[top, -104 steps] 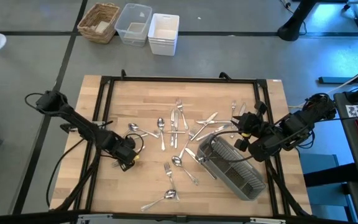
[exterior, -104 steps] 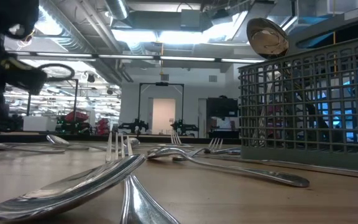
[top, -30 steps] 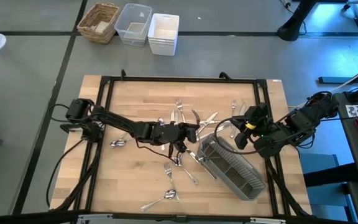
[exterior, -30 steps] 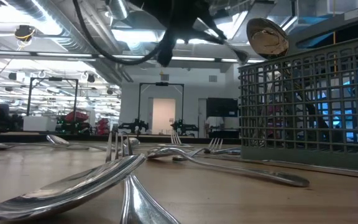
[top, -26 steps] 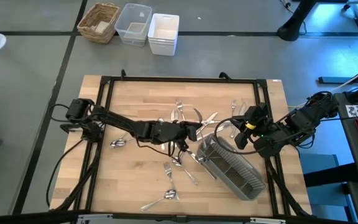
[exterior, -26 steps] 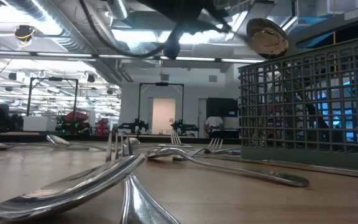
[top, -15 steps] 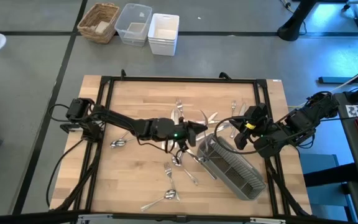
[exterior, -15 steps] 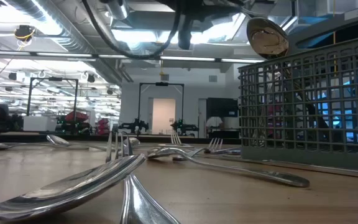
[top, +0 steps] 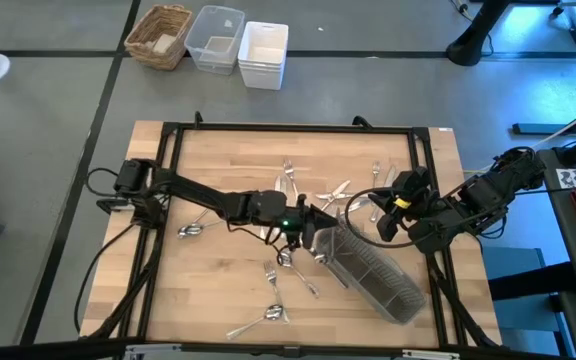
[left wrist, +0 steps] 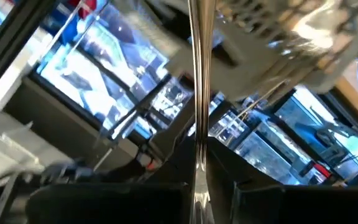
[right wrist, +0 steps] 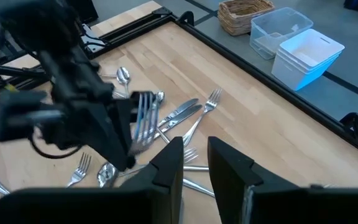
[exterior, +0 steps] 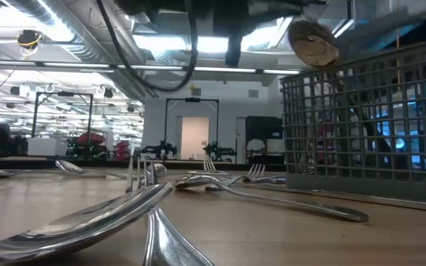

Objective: Sort silverware
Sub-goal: Put the silver fork into the gray silverware basket, then put the silver spoon into the gray silverware basket

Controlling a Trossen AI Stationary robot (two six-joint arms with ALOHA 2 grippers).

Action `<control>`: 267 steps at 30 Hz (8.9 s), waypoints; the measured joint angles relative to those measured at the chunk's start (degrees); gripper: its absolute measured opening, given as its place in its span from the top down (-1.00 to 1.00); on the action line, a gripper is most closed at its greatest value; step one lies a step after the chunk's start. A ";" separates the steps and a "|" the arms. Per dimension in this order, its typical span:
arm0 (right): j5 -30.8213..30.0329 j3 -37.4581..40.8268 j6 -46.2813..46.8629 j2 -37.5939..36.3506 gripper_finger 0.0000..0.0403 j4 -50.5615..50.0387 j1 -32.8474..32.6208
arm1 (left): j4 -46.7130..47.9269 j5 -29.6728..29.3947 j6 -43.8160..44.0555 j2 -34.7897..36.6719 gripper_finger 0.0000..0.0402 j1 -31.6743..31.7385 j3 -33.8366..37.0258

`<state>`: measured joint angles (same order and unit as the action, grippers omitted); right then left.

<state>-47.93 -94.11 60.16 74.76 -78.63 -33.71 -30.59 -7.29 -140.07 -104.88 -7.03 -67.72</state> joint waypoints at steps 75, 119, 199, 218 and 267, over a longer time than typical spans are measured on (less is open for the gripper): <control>29.72 2.41 20.28 -8.28 0.62 -11.32 38.41 | 52.11 -0.89 124.91 26.02 0.54 23.60 0.02; 49.56 50.42 -3.45 3.37 0.62 33.44 75.38 | 70.38 15.75 132.54 26.55 0.54 59.52 0.02; 37.40 23.43 -25.62 -9.35 0.97 38.57 48.53 | 70.51 16.32 143.67 26.55 0.54 52.88 0.02; -12.58 25.88 -9.31 0.04 0.97 45.61 4.13 | 72.59 16.31 143.51 26.55 0.54 45.10 0.04; -3.04 25.60 -5.14 12.59 0.43 38.01 1.87 | 75.91 25.03 142.54 26.55 0.54 36.90 0.04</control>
<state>-50.97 -68.51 55.03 87.36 -40.62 -31.85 45.32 17.73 2.47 -78.32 29.86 -67.68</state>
